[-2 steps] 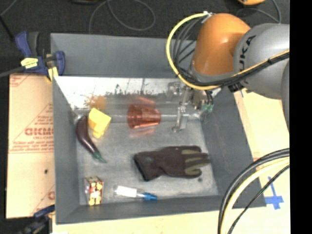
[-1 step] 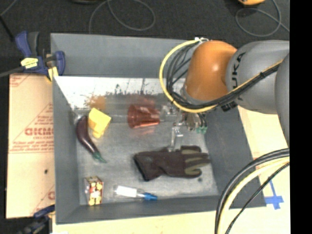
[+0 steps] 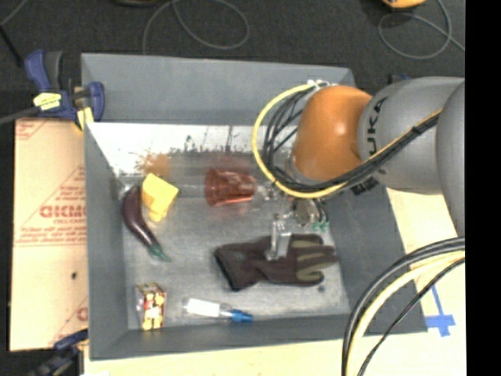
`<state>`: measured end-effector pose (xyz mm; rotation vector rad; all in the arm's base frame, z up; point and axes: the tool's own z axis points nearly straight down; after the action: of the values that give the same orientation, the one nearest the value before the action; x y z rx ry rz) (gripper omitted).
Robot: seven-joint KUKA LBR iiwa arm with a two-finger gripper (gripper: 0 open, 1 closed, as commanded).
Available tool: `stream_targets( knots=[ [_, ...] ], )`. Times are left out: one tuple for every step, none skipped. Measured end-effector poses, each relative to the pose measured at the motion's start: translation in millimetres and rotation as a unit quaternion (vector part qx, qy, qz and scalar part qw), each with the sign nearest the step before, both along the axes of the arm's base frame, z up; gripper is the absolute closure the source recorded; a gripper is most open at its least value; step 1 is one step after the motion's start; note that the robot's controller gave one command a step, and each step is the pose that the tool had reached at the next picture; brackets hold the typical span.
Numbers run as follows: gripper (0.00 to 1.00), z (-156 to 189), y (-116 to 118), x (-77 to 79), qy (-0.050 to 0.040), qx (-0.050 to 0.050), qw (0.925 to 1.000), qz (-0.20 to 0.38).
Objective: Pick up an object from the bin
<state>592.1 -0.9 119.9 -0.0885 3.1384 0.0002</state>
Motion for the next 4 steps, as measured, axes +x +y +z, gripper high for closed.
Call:
stream_targets(
  knots=[
    [1.0,-10.2,-31.9,35.9,-0.0061,-0.002,0.9914,0.131],
    [0.0,-10.2,-31.6,35.9,-0.0061,-0.001,0.9915,0.13],
    [0.0,-10.2,-31.5,35.9,-0.0061,-0.001,0.9915,0.13],
    [0.0,-38.4,-31.7,-6.6,-0.0092,-0.001,0.9908,0.135]
  ],
)
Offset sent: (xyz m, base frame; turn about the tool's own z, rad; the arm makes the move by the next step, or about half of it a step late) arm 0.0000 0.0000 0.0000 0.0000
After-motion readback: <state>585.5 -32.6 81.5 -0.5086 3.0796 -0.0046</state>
